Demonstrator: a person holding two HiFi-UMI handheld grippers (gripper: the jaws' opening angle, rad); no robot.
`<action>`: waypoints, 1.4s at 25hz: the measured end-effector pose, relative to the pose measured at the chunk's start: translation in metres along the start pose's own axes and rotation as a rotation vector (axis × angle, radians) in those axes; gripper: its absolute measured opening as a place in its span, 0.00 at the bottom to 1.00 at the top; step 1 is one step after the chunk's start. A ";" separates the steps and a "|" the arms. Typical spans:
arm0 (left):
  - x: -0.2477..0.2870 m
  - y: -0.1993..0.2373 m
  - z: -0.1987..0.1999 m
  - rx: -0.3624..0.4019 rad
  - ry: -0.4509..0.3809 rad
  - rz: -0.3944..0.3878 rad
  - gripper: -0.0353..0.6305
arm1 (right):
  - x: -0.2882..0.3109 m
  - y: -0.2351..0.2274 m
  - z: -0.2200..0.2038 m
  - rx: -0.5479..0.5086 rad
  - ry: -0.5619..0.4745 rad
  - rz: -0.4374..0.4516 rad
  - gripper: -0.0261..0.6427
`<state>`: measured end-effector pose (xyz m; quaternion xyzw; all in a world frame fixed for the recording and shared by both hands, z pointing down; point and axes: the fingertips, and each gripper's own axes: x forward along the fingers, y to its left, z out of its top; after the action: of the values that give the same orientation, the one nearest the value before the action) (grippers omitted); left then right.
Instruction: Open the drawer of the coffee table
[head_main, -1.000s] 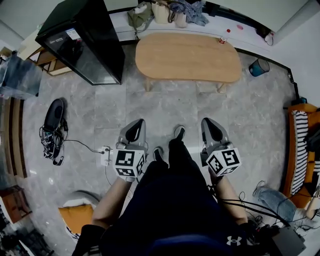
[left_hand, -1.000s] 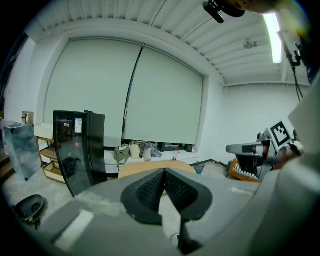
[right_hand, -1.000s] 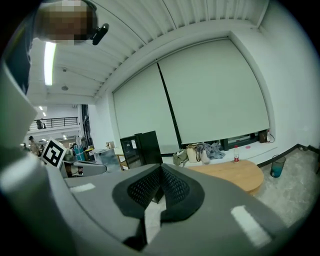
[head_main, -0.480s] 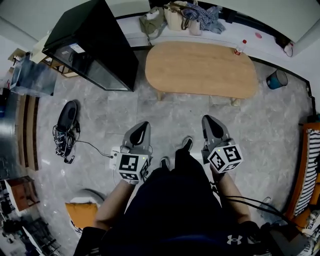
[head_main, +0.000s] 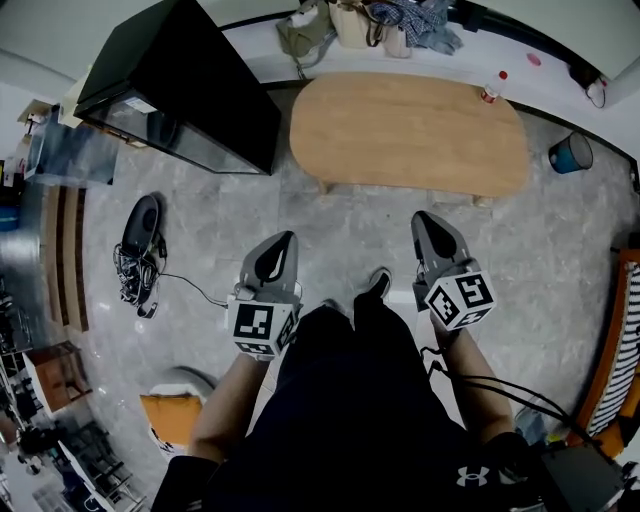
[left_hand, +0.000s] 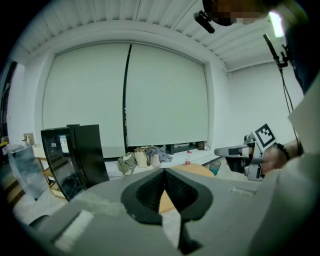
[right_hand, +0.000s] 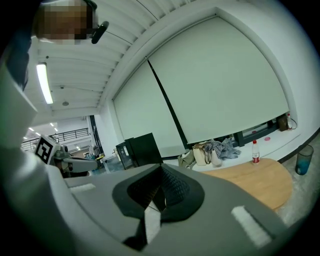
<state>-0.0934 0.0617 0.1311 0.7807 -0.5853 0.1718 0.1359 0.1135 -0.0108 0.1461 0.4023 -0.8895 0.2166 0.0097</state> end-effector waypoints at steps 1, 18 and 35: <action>0.003 0.003 -0.001 -0.011 -0.008 -0.001 0.05 | 0.004 -0.004 -0.001 -0.004 0.005 0.000 0.04; 0.142 0.069 -0.110 0.110 0.123 -0.088 0.06 | 0.052 -0.143 -0.120 0.053 0.170 -0.202 0.04; 0.260 0.113 -0.340 0.116 0.324 -0.160 0.06 | 0.113 -0.225 -0.336 0.173 0.307 -0.206 0.04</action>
<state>-0.1727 -0.0546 0.5506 0.7935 -0.4808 0.3173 0.1963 0.1462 -0.0901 0.5567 0.4528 -0.8097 0.3490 0.1326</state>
